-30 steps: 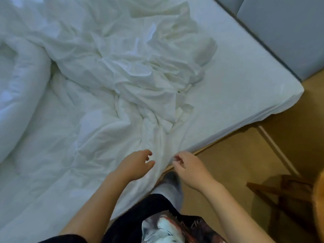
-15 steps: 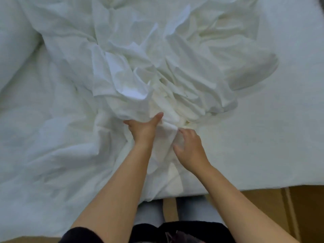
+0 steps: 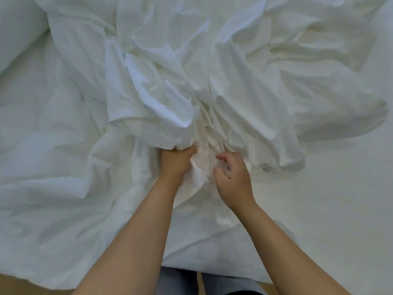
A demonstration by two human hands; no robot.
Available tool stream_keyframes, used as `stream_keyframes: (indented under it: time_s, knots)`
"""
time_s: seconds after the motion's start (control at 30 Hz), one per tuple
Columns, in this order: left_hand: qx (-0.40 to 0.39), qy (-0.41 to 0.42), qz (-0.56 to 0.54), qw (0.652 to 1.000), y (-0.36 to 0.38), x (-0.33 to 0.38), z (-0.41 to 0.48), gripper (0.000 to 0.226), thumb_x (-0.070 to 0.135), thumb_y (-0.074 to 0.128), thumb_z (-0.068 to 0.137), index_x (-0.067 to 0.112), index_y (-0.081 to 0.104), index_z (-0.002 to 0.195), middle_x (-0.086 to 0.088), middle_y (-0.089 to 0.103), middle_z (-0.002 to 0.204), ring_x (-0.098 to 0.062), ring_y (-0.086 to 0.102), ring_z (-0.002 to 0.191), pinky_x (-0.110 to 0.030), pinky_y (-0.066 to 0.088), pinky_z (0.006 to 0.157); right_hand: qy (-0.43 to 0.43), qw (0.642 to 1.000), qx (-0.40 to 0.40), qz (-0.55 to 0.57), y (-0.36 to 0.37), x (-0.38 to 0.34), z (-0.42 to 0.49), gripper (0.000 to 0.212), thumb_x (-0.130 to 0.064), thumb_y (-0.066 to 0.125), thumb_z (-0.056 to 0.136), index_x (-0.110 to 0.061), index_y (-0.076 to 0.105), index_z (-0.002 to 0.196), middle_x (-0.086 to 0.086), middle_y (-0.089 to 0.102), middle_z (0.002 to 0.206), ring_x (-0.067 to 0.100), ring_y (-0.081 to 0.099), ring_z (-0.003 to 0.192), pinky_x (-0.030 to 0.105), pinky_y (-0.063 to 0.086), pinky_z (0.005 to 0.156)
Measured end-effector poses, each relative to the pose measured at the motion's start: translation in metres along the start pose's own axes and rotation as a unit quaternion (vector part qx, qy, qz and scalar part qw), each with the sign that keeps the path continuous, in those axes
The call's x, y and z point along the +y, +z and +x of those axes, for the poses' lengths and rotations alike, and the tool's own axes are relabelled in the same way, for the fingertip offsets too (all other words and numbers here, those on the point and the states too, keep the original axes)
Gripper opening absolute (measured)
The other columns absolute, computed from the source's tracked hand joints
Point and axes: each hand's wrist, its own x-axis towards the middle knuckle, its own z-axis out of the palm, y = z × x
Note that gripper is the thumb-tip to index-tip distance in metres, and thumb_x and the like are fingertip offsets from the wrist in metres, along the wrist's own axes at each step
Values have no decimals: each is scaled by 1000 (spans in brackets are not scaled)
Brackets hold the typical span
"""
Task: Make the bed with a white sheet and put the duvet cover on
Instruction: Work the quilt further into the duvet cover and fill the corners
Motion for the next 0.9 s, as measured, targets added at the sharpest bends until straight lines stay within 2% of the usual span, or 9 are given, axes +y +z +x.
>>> stream_keyframes:
  time_s: [0.07, 0.17, 0.33, 0.47, 0.57, 0.63, 0.7, 0.8, 0.9]
  knots:
    - [-25, -21, -39, 999, 7, 5, 3, 29, 3, 79, 69, 17, 67, 92, 5, 69, 91, -13, 65, 90, -28, 50, 83, -21, 990, 126, -61, -14, 3, 13, 33, 0, 58, 80, -2, 57, 113, 4, 47, 110, 23, 46, 109, 21, 32, 93]
    - [-66, 1, -43, 997, 22, 19, 12, 49, 16, 84, 66, 12, 66, 111, 1, 69, 108, -12, 63, 103, -32, 47, 98, -60, 977, 165, -118, -24, 4, 34, 42, 5, 61, 74, 4, 54, 116, 21, 46, 118, 34, 41, 115, 36, 32, 103]
    - [-71, 14, -23, 997, 58, 46, 30, 46, 15, 83, 68, 12, 63, 109, 2, 65, 108, -20, 60, 108, -33, 45, 99, -35, 987, 69, -140, -32, 3, 64, 54, -16, 59, 82, -9, 45, 133, 8, 46, 136, 27, 35, 131, 45, 22, 112]
    - [-47, -26, -56, 997, 85, 57, 37, 50, 17, 81, 70, 17, 57, 114, 0, 64, 112, -23, 59, 108, -35, 46, 98, 15, 994, -42, -101, -35, -10, 81, 73, -36, 36, 74, -30, 25, 146, -10, 33, 147, 12, 22, 138, 47, 0, 116]
    - [-36, -9, -42, 998, 86, 60, 40, 45, 23, 80, 71, 19, 59, 111, 2, 63, 115, -22, 56, 111, -35, 43, 101, -71, 995, 41, -49, -49, -25, 86, 42, -24, 43, 77, -15, 58, 115, 0, 64, 109, 12, 56, 99, 33, 43, 92]
    - [-21, 9, 6, 1000, 81, 60, 38, 35, 23, 79, 73, 22, 59, 102, 4, 61, 117, -23, 54, 115, -38, 40, 104, -163, 966, 182, -83, -60, -30, 90, 27, -13, 51, 80, -6, 62, 104, 5, 64, 94, 15, 57, 85, 27, 47, 78]
    - [4, 2, 2, 1000, 77, 60, 31, 28, 18, 77, 71, 24, 61, 93, 5, 64, 107, -23, 57, 108, -40, 43, 102, -181, 941, 232, -166, -66, -34, 97, 42, -19, 60, 80, -6, 57, 120, 14, 57, 113, 28, 52, 103, 28, 40, 88]
    - [44, -11, -54, 998, 70, 55, 21, 38, 12, 76, 66, 17, 65, 101, 0, 68, 105, -21, 62, 99, -42, 48, 96, -65, 963, 16, -261, -52, -39, 111, 77, -51, 58, 84, -33, 18, 148, 11, 17, 152, 30, 12, 140, 51, 16, 110]
    - [11, -50, -124, 991, 70, 54, 20, 41, 15, 74, 69, 13, 65, 109, -6, 68, 109, -25, 64, 101, -45, 48, 97, -103, 949, -69, -289, -37, -38, 119, 67, -50, 45, 90, -44, 9, 147, 6, -1, 156, 24, -7, 143, 57, 1, 113]
